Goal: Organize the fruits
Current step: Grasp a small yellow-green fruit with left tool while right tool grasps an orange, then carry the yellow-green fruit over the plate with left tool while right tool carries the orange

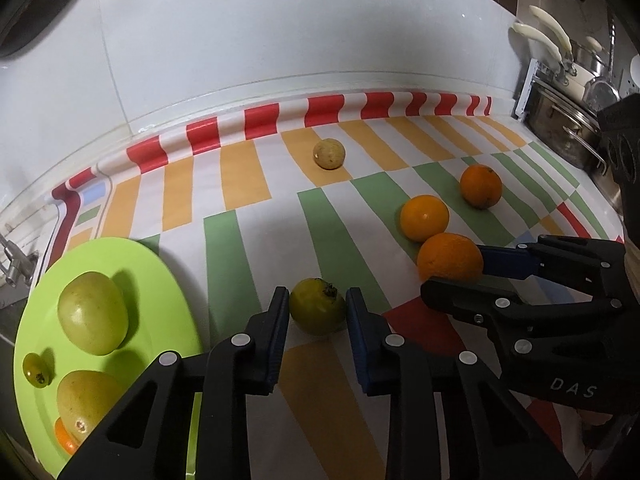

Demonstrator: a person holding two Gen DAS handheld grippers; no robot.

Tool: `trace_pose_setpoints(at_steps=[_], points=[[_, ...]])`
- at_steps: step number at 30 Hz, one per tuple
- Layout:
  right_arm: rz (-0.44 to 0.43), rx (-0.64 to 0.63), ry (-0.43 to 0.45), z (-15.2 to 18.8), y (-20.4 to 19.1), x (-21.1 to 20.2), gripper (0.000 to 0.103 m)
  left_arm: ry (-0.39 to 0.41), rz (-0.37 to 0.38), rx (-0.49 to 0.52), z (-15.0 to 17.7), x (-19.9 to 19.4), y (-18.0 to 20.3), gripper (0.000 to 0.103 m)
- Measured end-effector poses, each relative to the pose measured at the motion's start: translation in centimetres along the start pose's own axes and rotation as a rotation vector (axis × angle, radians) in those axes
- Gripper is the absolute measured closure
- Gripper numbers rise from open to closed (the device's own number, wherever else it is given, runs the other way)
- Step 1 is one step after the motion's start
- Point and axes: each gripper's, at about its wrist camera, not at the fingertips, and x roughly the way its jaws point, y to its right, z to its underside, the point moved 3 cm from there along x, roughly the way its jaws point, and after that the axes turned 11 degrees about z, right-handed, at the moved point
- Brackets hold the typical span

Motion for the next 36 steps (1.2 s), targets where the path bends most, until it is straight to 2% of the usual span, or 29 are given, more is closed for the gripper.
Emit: trace_pose_setpoints(at_steps=[8,19,36], points=[[0.017,0.010,0.040,-0.2,-0.2,-2.0,0.062,0.041,-0.015,-0.026,0.4,-2.7,0.4,0.074],[0.015,-0.013,0.130,-0.1,-1.6,-7.2,0.062,0.125,-0.039,-0.039,1.5,-8.3,1.8,0.074],[-0.041,-0.073,0.199,1.7,-6.5,-12.7,0.062,0.209,-0.104,-0.099,5.2,-15.7,1.7,0.074]])
